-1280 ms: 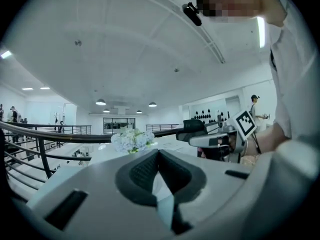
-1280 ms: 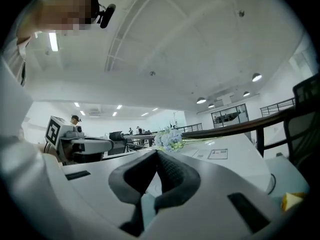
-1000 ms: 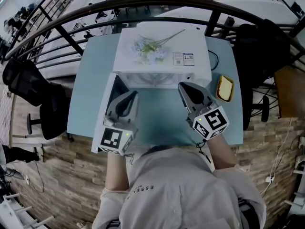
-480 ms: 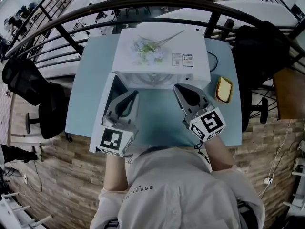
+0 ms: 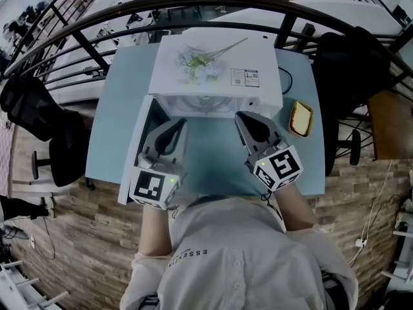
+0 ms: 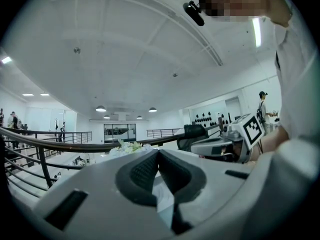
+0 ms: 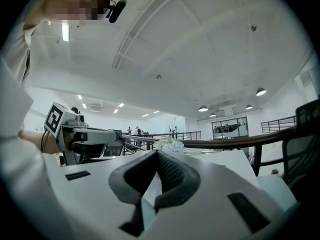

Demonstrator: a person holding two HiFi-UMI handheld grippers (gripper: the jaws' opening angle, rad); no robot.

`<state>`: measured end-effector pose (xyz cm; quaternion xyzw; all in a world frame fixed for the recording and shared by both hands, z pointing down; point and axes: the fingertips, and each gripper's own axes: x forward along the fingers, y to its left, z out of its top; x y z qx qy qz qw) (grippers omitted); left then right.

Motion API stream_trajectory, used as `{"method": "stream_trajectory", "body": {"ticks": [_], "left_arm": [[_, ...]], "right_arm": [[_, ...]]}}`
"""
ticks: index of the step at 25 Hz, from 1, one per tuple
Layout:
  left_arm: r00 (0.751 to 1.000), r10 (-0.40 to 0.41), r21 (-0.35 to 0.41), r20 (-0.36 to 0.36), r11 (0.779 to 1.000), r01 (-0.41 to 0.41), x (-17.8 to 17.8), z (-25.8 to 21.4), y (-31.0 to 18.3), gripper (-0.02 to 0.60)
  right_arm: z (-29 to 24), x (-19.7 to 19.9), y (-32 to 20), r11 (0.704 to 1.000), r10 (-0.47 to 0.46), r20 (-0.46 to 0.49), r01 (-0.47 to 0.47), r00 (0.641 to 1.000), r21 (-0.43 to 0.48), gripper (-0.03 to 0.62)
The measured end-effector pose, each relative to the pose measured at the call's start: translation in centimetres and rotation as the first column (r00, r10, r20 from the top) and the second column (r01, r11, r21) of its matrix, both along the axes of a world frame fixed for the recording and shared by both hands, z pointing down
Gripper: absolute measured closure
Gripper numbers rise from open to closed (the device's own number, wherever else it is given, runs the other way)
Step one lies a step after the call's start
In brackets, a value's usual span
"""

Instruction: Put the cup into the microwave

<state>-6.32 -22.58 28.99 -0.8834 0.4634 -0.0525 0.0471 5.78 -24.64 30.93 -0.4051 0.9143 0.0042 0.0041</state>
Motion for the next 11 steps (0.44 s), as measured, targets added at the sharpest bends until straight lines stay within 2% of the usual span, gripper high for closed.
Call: {"method": "stream_trajectory", "body": {"ticks": [11], "left_arm": [[1.000,-0.004,0.013,-0.002,1.000,0.004,-0.07,-0.43,0.34,0.580]], "right_arm": [[-0.01,-0.63,0.15,1.000,0.010,0.017,-0.009,1.000,-0.012,0.579]]}}
